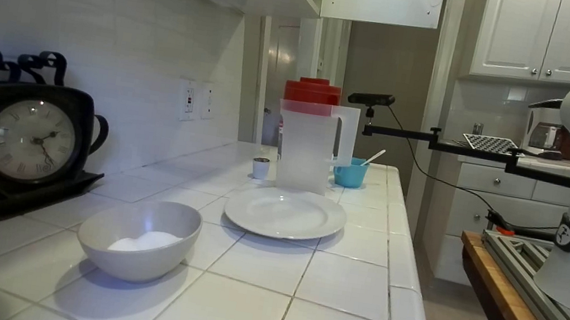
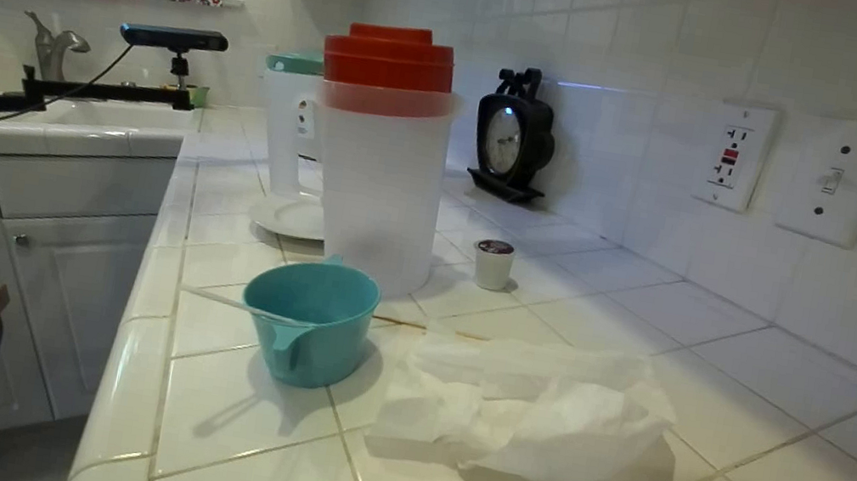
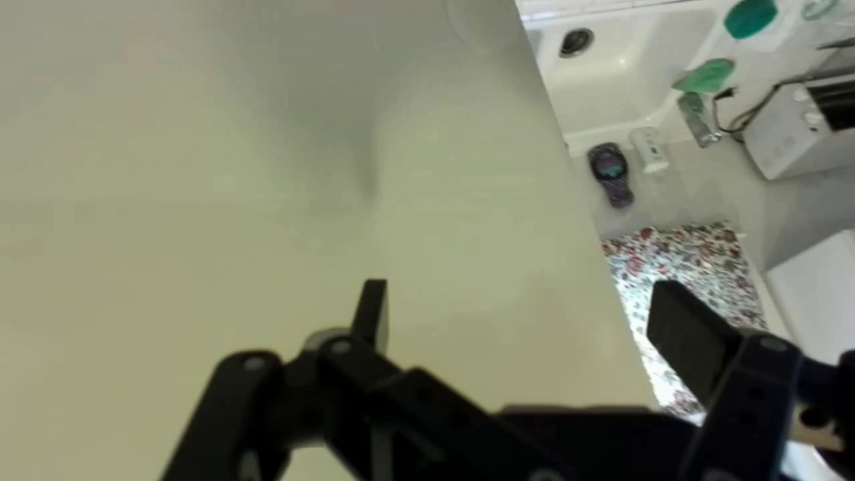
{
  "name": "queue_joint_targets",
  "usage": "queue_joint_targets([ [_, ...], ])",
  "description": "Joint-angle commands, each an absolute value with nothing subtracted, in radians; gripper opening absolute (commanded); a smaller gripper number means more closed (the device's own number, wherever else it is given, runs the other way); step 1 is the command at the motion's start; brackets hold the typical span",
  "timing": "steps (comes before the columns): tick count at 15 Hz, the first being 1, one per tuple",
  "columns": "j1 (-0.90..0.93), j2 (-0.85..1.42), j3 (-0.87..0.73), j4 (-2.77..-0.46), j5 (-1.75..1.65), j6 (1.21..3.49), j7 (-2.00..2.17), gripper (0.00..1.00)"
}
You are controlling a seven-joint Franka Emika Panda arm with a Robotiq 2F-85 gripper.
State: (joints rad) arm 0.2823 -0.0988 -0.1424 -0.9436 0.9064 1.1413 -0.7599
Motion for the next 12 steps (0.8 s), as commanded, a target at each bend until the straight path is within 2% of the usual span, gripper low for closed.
queue_joint_targets([
  [1, 0.245, -0.093, -0.164, -0.878, 0.739, 1.121, -0.768, 1.00],
  [7, 0.197, -0.178, -0.143, -0.955, 0.356, 1.158, -0.760, 1.00],
  [12, 0.192, -0.275, -0.085, -1.193, 0.049, 1.375, -0.748, 1.00],
])
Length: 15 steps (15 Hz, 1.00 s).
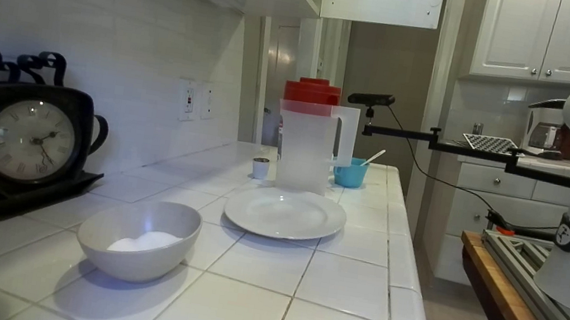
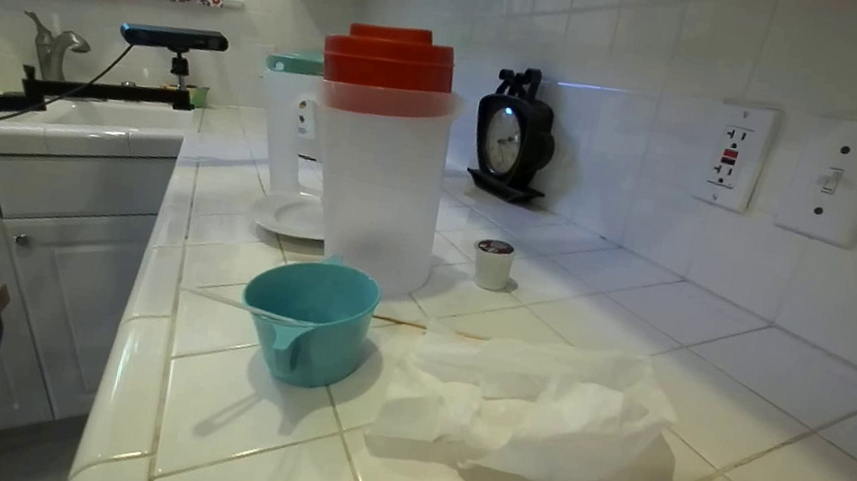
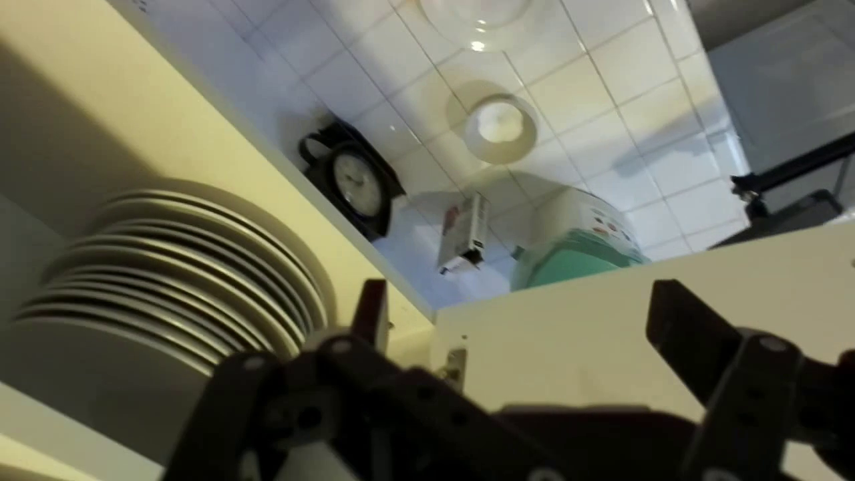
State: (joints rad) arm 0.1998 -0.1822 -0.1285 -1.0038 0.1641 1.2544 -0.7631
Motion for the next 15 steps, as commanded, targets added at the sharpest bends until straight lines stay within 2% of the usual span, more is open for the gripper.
queue_joint_targets([
  [1, 0.192, -0.289, -0.078, -1.246, 0.015, 1.422, -0.742, 1.00],
  [5, 0.190, -0.359, -0.075, -1.460, -0.029, 1.539, -0.700, 1.00],
  [6, 0.199, -0.269, -0.091, -1.314, 0.001, 1.463, -0.731, 1.00],
  [9, 0.163, -0.312, -0.067, -1.398, 0.006, 1.496, -0.728, 1.00],
  [15, 0.165, -0.333, -0.065, -1.424, 0.005, 1.513, -0.718, 1.00],
])
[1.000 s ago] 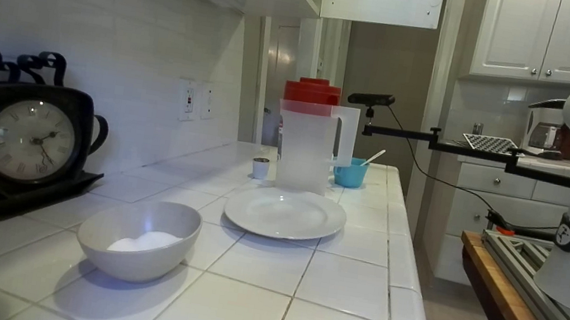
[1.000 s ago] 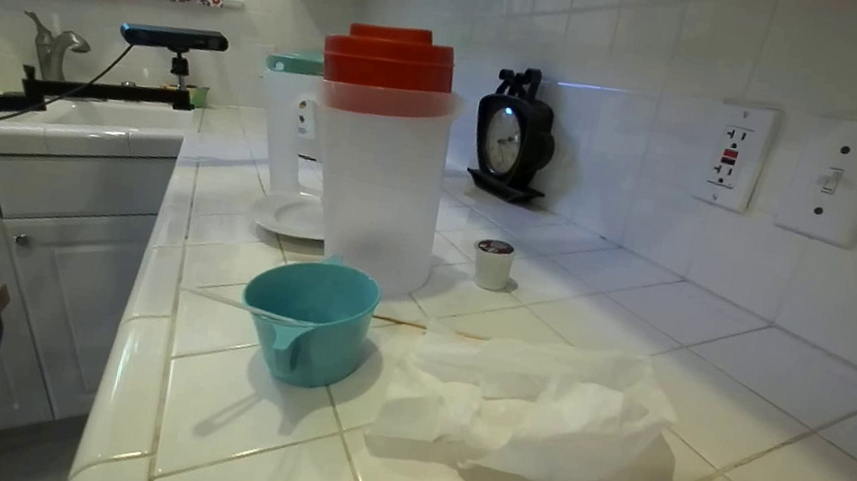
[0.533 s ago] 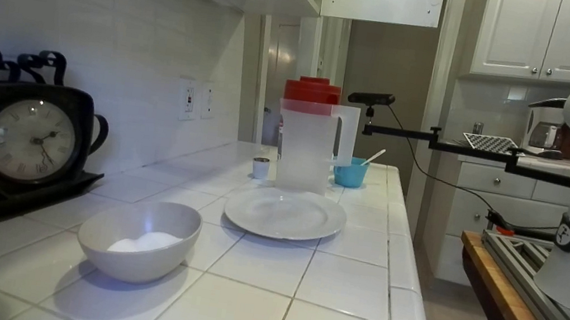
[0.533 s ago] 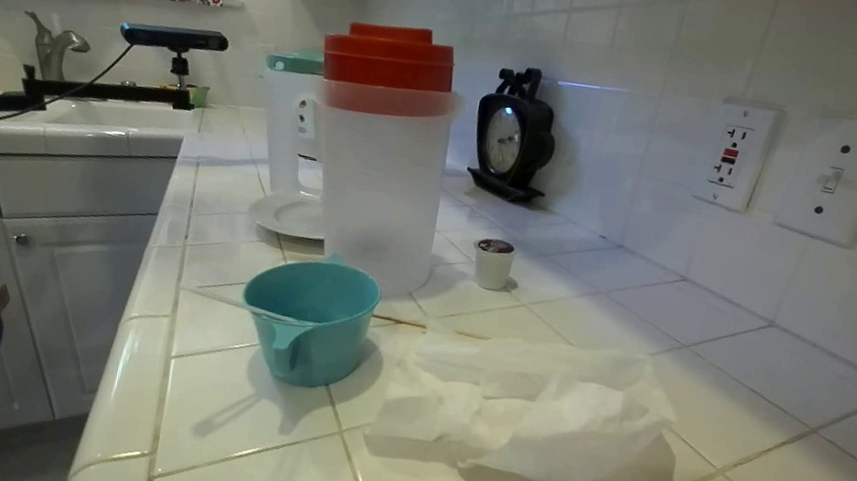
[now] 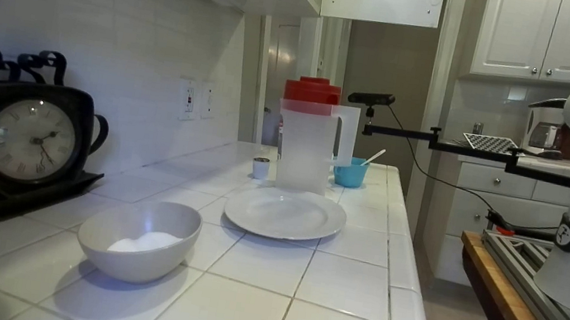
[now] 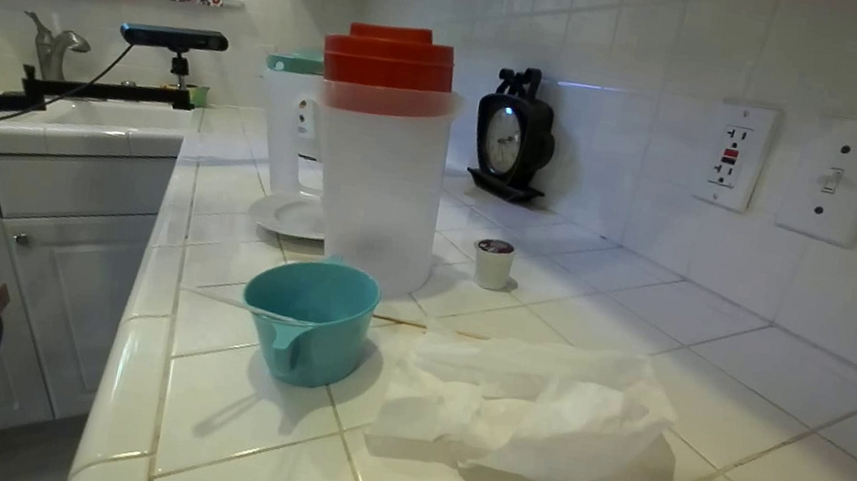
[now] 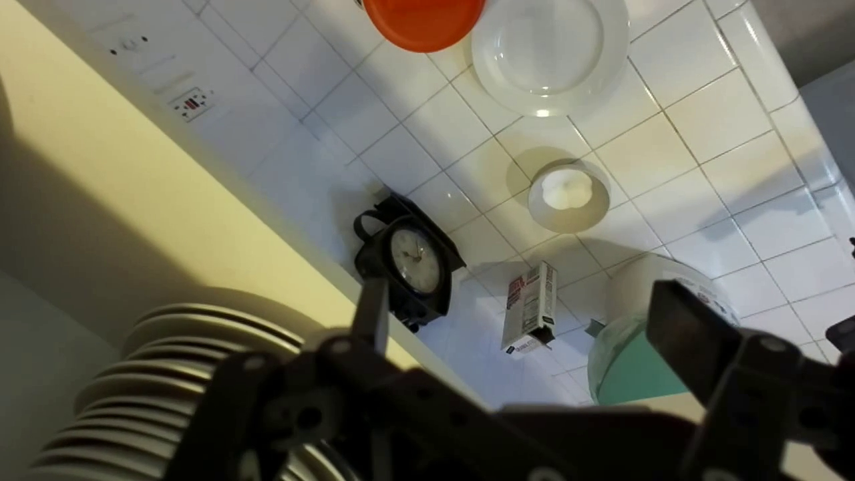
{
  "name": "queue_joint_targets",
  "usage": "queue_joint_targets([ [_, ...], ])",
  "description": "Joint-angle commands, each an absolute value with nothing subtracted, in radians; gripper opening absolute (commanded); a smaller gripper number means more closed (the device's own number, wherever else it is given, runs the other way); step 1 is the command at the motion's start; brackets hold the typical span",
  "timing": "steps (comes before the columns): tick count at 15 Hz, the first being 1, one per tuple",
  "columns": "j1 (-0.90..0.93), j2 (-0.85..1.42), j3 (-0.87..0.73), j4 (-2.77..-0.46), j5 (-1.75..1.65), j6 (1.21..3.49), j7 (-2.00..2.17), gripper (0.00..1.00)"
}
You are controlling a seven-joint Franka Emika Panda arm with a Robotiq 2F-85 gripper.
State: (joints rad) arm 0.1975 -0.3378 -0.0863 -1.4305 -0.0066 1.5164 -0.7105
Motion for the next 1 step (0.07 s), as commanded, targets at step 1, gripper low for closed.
queue_joint_targets([
  [1, 0.165, -0.333, -0.065, -1.424, 0.005, 1.513, -0.718, 1.00],
])
